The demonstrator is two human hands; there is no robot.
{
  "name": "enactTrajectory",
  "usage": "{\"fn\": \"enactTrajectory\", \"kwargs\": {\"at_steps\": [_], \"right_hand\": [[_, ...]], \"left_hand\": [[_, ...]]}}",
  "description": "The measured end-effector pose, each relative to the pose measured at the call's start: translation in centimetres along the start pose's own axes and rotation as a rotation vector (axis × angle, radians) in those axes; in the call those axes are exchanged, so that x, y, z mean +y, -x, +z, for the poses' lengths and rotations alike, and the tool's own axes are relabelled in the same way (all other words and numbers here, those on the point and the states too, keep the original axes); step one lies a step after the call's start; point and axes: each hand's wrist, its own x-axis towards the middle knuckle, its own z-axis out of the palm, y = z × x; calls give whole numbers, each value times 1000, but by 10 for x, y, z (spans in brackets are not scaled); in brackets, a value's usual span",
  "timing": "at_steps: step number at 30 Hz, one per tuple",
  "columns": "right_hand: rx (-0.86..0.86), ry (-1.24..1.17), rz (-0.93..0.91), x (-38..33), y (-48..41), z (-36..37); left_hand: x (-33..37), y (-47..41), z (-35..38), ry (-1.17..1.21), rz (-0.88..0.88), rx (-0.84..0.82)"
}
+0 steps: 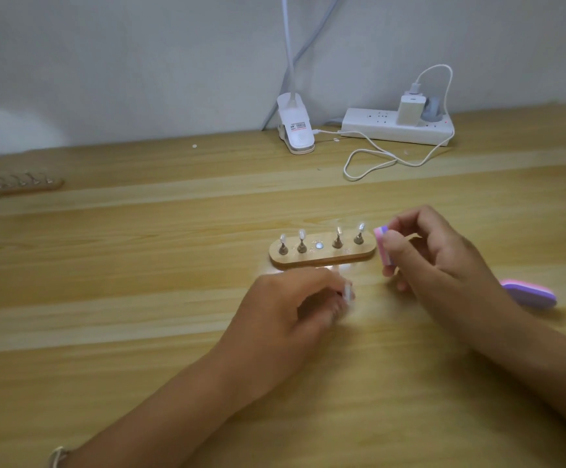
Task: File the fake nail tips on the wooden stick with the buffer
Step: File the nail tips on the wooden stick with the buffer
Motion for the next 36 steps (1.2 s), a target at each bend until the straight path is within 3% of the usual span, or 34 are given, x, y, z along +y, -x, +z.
{"fn": "enactTrajectory", "kwargs": {"at_steps": [3,6,11,15,36], "right_hand": [[-54,160,-270,-6,6,2],[-166,273,-469,-5,12,5],[-257,283,-503,-4,13,8],[-243,303,-617,-4,13,8],[-244,301,-697,-1,6,4]], "left_hand": [[0,-1,-5,54,-23,140],[-1,-3,-8,38,-35,170],[-1,-2,-7,5,-50,158],[-3,-1,-7,3,-51,146],[-5,-1,-8,99,-109,100]]}}
